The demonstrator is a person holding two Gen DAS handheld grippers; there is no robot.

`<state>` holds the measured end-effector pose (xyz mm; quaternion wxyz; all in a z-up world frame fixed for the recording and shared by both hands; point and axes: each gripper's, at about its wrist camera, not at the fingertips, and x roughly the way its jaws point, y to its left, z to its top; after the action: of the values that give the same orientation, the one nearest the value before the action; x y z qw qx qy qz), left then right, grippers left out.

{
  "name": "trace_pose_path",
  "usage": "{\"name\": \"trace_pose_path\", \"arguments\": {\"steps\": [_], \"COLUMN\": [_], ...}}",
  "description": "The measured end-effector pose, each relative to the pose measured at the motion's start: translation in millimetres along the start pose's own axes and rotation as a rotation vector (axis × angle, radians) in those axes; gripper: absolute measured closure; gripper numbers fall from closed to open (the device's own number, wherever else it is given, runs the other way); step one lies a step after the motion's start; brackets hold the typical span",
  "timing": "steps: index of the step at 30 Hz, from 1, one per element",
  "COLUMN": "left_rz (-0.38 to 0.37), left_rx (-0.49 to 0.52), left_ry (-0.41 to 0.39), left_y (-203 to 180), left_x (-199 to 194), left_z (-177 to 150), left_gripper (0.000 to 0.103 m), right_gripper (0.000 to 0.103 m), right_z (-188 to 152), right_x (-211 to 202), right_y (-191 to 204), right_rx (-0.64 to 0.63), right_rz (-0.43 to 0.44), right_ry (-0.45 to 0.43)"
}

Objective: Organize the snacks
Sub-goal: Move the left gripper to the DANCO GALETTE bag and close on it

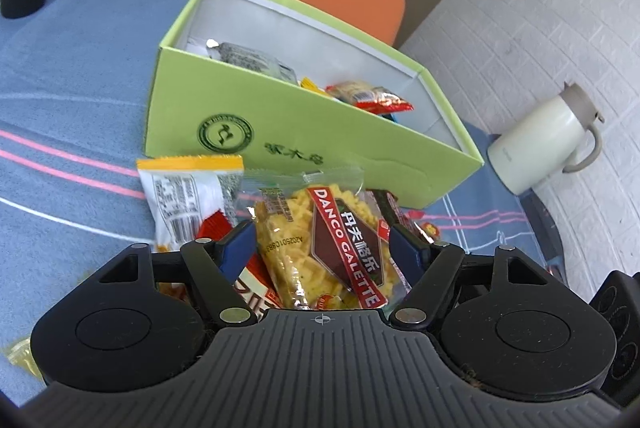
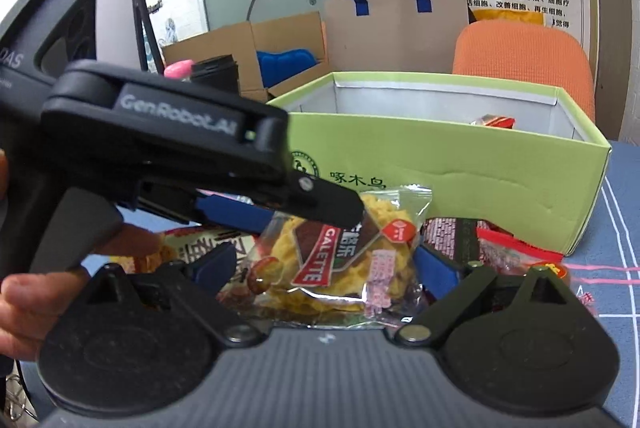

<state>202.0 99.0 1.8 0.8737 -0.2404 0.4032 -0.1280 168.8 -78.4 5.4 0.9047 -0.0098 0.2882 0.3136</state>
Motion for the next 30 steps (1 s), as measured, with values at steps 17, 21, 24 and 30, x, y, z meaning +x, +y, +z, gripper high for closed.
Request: {"name": "trace_pose_path", "arguments": {"steps": [17,21,24,30], "left_rz": [-0.039,-0.049,-0.068,-0.051], "left_rx": [0.081,0.020,-0.006,0.027], "left_ry": [-0.014,-0.019,-0.005,0.030], "left_y": [-34.5,-25.9,-25.1,-36.2], "left_x": [-28.4,-30.3,-26.0,-12.0], "left_z": [-45.1,-45.2,-42.0,-43.2], "left_gripper": [0.039,0.038,0.030,0.028], "right_gripper": [0.003,0.003,0.003,0.003], "right_z": [-34.4,-41.0,-41.2,-37.2], "right_x": [-59.4,-67.7,-68.9,-60.8], "right_y": [13.9,5.1,-0.7,0.5], "right_rx": [0.025,0.058,0.099,0.070], "right_rz": [-0.074,-0.101,-0.084,-0.084], "right_ry": [-0.056,-0.058,-0.055,-0.043]}}
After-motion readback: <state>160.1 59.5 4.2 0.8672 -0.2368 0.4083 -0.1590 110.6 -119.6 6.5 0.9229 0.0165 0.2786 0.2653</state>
